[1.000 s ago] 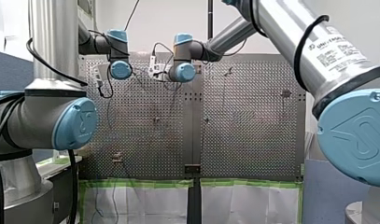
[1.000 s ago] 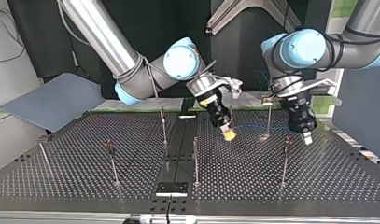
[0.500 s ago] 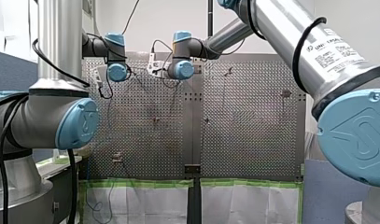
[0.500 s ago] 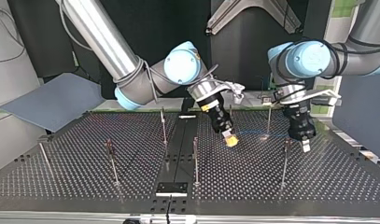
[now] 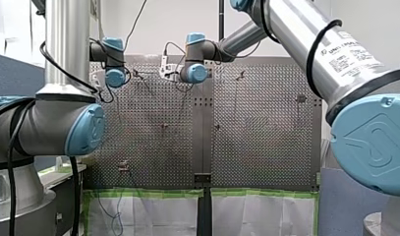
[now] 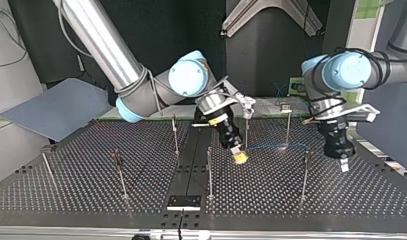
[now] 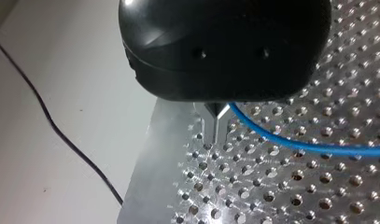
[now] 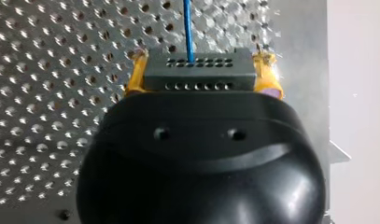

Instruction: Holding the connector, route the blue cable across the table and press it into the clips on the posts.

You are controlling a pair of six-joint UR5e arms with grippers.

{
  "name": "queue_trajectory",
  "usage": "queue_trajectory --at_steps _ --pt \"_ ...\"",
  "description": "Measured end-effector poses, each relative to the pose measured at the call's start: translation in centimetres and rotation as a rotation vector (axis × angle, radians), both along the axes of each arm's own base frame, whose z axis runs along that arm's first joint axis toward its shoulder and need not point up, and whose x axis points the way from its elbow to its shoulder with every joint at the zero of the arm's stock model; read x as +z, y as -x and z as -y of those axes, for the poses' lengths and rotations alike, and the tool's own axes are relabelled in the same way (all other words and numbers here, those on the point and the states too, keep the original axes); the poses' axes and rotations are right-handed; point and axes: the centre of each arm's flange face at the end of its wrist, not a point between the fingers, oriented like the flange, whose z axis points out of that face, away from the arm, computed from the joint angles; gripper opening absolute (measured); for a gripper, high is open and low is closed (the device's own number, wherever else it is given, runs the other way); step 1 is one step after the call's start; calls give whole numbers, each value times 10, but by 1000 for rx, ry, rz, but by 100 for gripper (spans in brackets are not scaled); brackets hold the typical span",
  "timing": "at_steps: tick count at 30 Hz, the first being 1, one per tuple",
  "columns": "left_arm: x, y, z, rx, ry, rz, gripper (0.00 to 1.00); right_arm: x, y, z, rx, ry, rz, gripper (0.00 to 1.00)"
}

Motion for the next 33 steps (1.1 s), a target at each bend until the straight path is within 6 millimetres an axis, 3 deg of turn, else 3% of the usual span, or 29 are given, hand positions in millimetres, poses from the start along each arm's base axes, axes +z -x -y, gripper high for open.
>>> queue_trajectory --at_steps 11,18,28,30,32,33 --pt "-6 -37 3 -97 9 -9 0 11 5 16 -22 16 18 0" --pt "-12 -62 -8 -122 20 -5 0 11 10 23 -35 17 18 0" --pt "-26 -69 -18 -108 34 -27 0 10 14 30 -57 17 14 0" --pt "-26 -69 -18 -106 35 -30 5 10 14 30 -57 17 13 0" --pt "-27 -69 -19 -101 37 -37 29 10 14 30 -57 17 12 0" --pt "-28 -68 -20 -97 39 -42 29 10 14 30 -57 16 11 0"
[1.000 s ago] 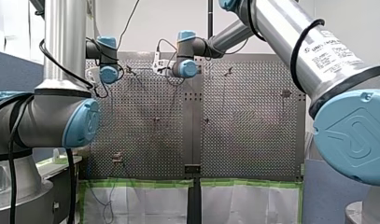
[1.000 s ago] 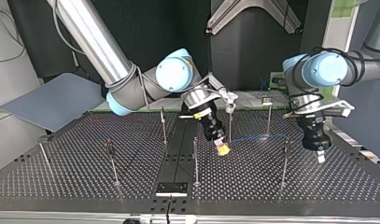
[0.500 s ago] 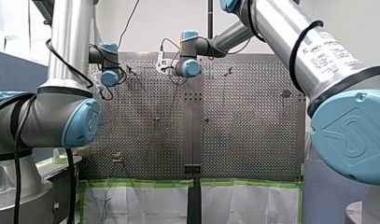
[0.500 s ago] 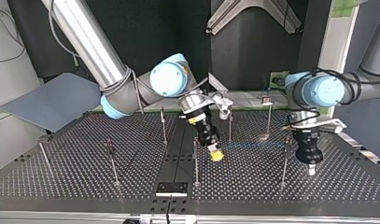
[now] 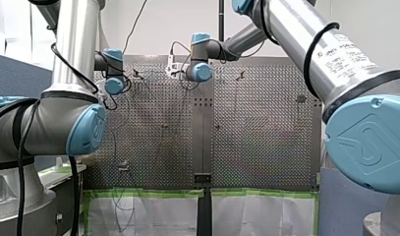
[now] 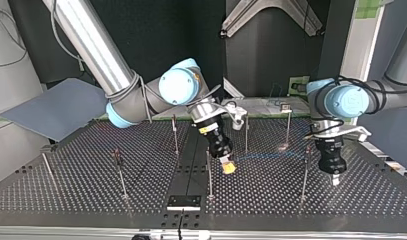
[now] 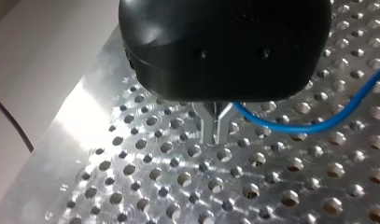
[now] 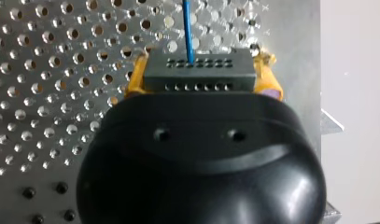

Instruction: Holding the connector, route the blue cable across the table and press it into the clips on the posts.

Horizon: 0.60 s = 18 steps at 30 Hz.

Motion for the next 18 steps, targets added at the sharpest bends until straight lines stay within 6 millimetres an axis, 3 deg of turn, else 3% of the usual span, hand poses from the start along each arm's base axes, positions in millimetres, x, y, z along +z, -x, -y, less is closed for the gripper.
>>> queue_trajectory --at_steps 2,7,10,11,12,14,15,16,18 --pt "-2 1 -2 13 5 -13 41 0 0 0 1 -1 -1 0" --pt "-6 5 -8 52 18 -47 41 -2 0 -1 1 -1 -8 0" --pt "-9 7 -11 77 28 -69 46 -3 -2 -3 4 -2 -10 0" --pt "-10 9 -12 87 30 -78 61 -3 -2 -3 5 -2 -11 0" --pt "-11 10 -13 93 30 -86 61 -3 -3 -5 8 -2 -11 0" --pt "-15 14 -14 108 31 -109 82 -4 -6 -9 13 -2 -13 0" --pt "-16 16 -15 115 30 -120 82 -6 -8 -11 16 -1 -16 0" --pt "-17 20 -15 122 29 -131 100 -7 -10 -13 18 -2 -18 0" --pt "-19 28 -16 134 27 -156 100 -11 -13 -16 21 -4 -22 0"
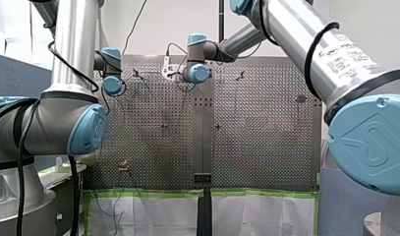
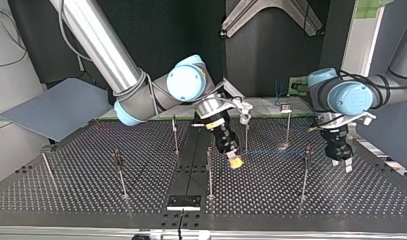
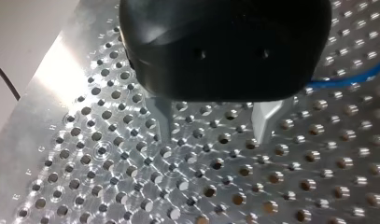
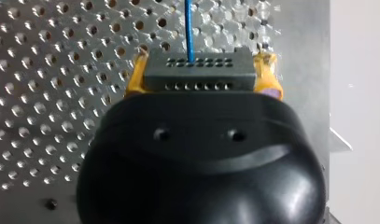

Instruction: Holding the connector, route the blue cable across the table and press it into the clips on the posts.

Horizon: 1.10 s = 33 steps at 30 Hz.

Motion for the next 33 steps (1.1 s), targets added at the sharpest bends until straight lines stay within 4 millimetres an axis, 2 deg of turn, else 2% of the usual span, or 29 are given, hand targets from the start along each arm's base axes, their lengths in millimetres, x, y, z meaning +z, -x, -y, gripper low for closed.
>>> queue_trajectory --at_steps 5,10,27,33 --pt "4 21 6 -4 18 -34 100 -7 -5 -4 0 -5 -7 0" --pt "15 32 14 -38 35 -45 100 -9 -4 -4 -14 -10 -10 0" --pt "18 88 41 -129 79 -104 100 -10 -4 -5 -31 -19 -16 0" --pt "31 101 48 -152 77 -91 100 -11 -4 -7 -32 -25 -24 0"
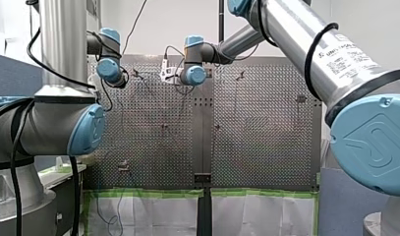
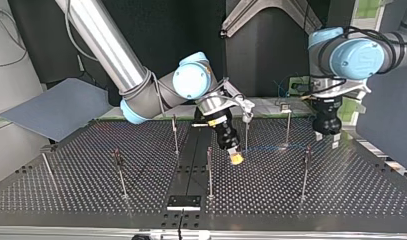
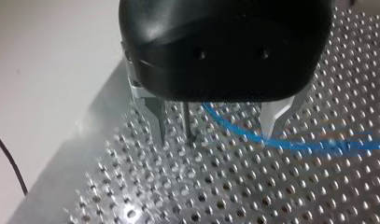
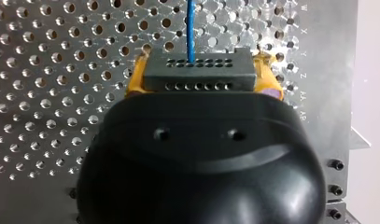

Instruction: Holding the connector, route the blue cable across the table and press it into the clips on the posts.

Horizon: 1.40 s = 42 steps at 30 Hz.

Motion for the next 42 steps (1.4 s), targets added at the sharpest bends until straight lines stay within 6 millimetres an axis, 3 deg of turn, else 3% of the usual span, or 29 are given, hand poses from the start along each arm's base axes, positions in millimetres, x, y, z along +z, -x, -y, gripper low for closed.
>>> queue_trajectory --at_steps 13,21,32,42 --pt "32 31 12 -30 -11 36 100 -1 0 -2 -11 -7 -8 0" --pt "45 51 30 -70 -72 14 100 -2 2 0 -39 -8 -12 0" --pt "34 43 66 -155 -166 -6 100 -1 3 1 -55 -8 -11 0" --pt "56 42 95 -214 -250 48 100 -1 4 2 -57 -8 -11 0"
